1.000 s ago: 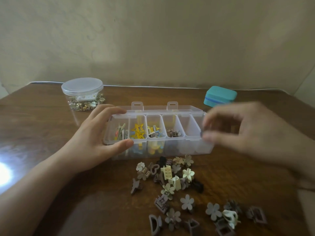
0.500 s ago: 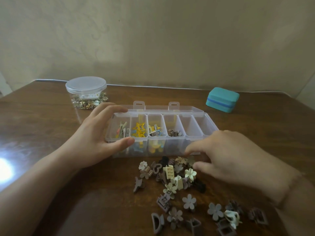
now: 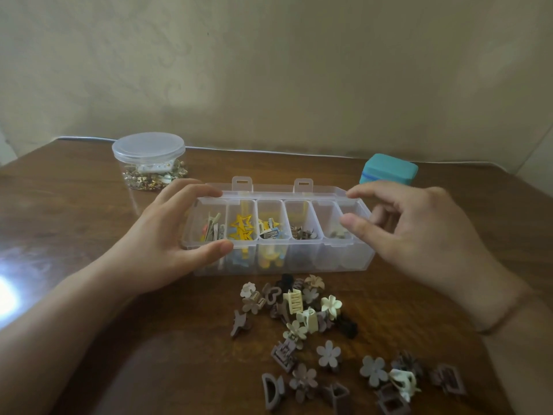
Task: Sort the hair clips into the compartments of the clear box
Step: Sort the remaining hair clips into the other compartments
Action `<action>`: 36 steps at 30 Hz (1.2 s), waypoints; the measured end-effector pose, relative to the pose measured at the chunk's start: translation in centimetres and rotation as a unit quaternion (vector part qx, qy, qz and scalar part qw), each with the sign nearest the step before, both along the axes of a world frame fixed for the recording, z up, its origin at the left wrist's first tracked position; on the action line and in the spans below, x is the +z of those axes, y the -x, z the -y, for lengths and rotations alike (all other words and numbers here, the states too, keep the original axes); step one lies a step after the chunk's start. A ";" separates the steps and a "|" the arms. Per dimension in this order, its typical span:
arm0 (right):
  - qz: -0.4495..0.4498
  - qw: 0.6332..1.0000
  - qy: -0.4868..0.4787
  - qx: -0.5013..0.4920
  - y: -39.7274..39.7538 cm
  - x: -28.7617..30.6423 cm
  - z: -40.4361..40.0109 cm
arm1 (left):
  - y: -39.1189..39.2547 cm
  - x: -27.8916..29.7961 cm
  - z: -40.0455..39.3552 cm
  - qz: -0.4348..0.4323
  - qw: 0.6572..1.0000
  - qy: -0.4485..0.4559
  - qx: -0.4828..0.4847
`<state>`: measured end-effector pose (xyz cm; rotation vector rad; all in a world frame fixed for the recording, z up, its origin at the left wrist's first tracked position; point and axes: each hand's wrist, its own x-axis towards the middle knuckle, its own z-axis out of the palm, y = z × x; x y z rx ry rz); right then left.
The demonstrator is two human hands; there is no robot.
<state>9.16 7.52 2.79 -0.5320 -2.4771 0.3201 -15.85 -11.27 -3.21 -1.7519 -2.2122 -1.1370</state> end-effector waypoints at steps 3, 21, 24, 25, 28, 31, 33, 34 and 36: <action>0.059 0.996 0.020 0.068 -0.4 0.9 0.6 | 0.0 0.0 0.0 0.003 1.000 0.004 0.001; 0.374 0.909 0.050 0.177 0.0 -0.2 2.0 | 0.3 -0.1 0.0 0.002 1.000 0.002 -0.004; 0.327 0.926 0.038 0.182 -0.3 0.4 1.4 | 0.2 -0.2 0.0 0.004 1.000 0.000 -0.003; 0.270 0.947 0.047 0.168 -0.4 0.7 1.1 | 0.2 -0.2 0.0 0.004 1.000 0.000 -0.003; 0.015 0.991 0.094 0.090 -0.2 0.6 0.5 | 0.2 -0.2 0.0 0.006 1.000 0.001 -0.004; -0.029 0.999 0.038 0.026 0.5 -0.8 -0.2 | 0.2 -0.1 0.1 0.006 1.000 0.001 -0.001; -0.026 0.999 -0.012 0.022 0.4 -0.9 -0.1 | 0.2 -0.1 0.1 0.005 1.000 0.001 -0.002; -0.030 0.999 -0.019 0.037 0.3 -0.5 0.2 | 0.2 -0.1 0.0 0.003 1.000 0.001 -0.004; 0.010 0.994 0.004 0.105 -0.1 0.4 1.1 | 0.1 -0.1 0.0 0.004 1.000 0.001 -0.004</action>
